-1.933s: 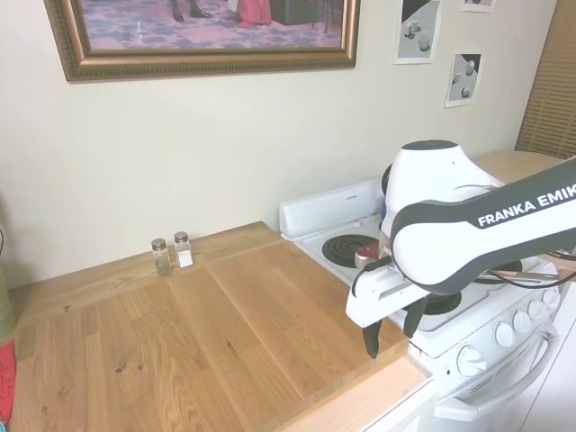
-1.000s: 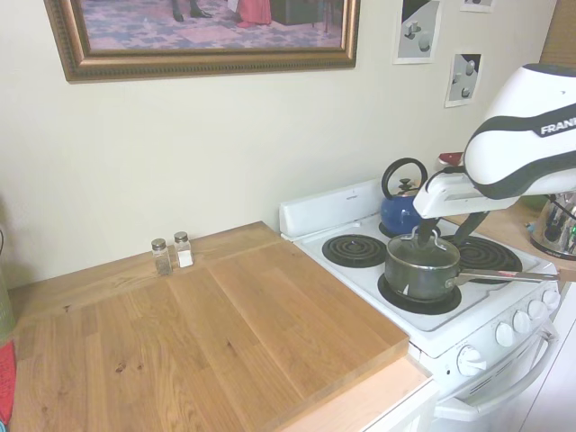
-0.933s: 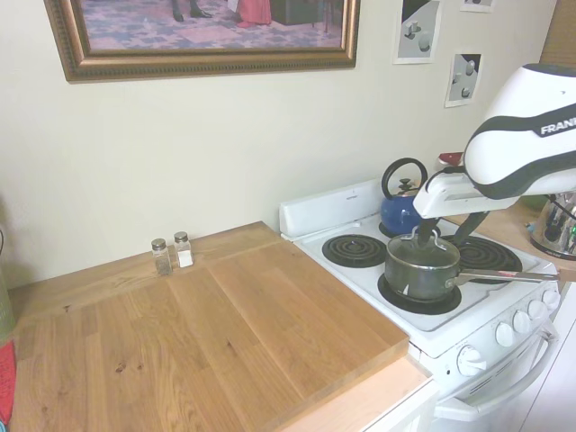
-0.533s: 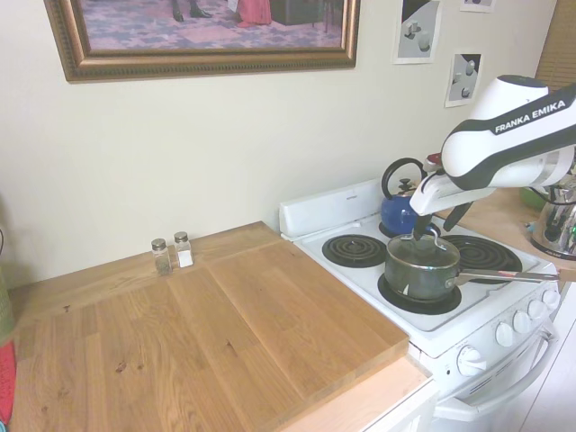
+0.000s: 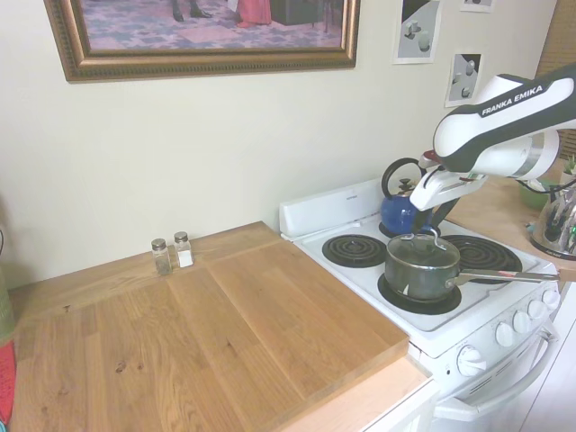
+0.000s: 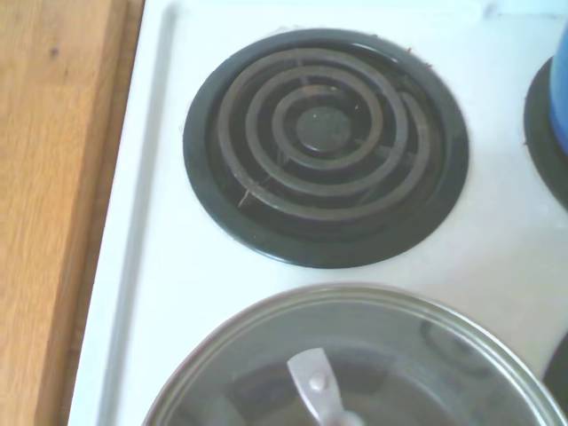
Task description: Uncover the lid of the pot
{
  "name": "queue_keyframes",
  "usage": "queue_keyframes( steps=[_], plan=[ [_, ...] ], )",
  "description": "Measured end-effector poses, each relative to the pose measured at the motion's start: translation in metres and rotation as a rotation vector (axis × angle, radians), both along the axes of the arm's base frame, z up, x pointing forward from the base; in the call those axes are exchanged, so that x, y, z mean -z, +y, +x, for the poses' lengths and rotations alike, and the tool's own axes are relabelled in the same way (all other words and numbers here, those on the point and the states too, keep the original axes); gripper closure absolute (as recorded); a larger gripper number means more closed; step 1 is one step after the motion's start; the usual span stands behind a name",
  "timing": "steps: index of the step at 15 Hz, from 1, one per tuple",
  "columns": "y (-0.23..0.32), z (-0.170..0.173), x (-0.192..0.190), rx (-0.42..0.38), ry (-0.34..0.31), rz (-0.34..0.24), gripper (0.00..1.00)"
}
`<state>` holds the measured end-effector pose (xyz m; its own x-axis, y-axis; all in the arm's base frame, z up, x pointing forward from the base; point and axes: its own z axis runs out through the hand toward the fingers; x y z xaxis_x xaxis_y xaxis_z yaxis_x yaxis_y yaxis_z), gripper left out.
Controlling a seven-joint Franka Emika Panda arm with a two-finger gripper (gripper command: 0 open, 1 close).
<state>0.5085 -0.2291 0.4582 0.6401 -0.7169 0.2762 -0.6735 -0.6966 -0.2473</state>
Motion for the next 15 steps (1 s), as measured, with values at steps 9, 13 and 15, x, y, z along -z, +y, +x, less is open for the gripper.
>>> queue_keyframes(
  steps=[9, 13, 15],
  plan=[
    [-0.002, 0.001, 0.01, -0.019, 0.012, 0.014, 1.0],
    [-0.008, -0.002, 0.009, -0.016, 0.006, 0.017, 1.0],
    [-0.013, -0.005, 0.003, -0.01, -0.004, 0.01, 1.0]
  ],
)
